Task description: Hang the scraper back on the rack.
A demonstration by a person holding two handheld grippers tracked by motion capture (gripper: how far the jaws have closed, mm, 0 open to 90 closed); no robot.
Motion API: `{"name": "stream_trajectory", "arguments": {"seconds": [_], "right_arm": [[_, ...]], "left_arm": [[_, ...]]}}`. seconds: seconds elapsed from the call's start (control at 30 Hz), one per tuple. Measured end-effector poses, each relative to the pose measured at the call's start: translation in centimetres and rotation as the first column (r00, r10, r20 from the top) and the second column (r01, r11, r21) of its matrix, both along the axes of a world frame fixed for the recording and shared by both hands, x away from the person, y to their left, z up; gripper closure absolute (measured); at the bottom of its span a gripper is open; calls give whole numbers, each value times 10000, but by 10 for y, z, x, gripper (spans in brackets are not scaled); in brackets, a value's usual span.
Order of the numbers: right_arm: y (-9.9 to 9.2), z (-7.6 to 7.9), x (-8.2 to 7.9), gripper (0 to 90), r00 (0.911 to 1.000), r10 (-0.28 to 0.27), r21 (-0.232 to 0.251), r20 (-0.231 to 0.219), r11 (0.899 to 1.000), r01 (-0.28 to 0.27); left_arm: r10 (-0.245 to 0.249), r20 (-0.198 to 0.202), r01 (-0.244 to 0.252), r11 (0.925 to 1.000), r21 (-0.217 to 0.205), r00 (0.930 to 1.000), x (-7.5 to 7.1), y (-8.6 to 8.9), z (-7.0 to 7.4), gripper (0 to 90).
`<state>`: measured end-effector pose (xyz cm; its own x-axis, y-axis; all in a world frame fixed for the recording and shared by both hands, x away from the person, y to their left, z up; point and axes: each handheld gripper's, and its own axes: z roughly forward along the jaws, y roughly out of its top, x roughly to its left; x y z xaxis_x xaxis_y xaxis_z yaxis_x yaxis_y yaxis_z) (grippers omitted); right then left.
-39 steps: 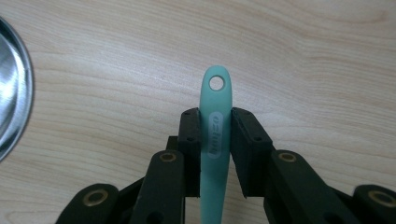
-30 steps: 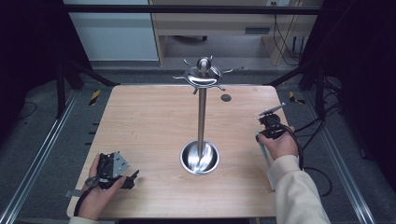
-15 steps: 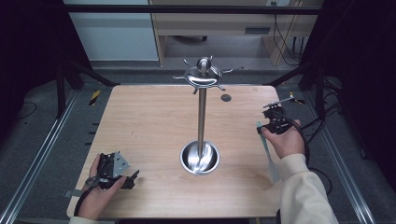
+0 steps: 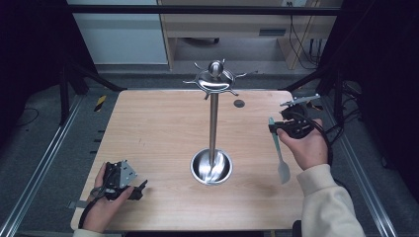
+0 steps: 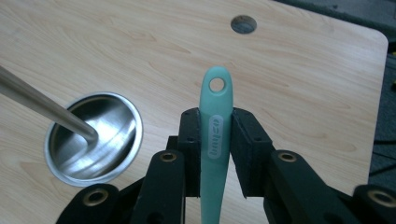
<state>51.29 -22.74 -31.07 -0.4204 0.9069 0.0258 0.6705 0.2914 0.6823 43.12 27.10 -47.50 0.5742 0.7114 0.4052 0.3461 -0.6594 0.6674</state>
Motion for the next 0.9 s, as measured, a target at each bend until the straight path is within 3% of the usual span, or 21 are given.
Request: {"name": "stream_trajectory", "arguments": {"seconds": [0.5,0.9], "right_arm": [[8,27,-20,745,9904,705,244,1191,9970,-739],[18,40,-31,744,9823,1044,263,1553,9936,-1097]], "left_arm": [[-17,2,17,10000,9,10000,1,-1,-1,30],[-4,5,4,10000,51,10000,0,-1,0,30]]}}
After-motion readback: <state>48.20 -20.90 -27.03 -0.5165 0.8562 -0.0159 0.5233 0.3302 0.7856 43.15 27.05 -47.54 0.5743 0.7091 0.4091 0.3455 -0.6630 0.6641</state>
